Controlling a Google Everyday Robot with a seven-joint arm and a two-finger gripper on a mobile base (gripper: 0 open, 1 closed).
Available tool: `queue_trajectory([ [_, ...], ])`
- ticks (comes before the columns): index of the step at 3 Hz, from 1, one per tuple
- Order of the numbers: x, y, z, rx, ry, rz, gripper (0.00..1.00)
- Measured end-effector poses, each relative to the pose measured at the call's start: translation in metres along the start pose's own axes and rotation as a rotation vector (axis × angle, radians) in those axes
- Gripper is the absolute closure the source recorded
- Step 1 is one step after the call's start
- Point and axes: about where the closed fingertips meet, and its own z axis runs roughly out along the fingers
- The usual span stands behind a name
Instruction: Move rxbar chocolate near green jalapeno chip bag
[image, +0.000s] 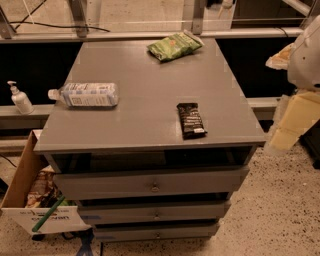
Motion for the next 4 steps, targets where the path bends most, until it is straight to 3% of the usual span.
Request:
queue_trajectory([
  [1, -0.024, 0.014, 0.027, -0.015, -0.048, 0.012, 0.00],
  [2, -0.052, 0.007, 0.059, -0.029, -0.108, 0.029, 0.00],
  [3, -0.070, -0.016, 0.090, -0.029, -0.170, 0.045, 0.00],
  [4, -0.070, -0.047, 0.118, -0.018, -0.203, 0.062, 0.00],
])
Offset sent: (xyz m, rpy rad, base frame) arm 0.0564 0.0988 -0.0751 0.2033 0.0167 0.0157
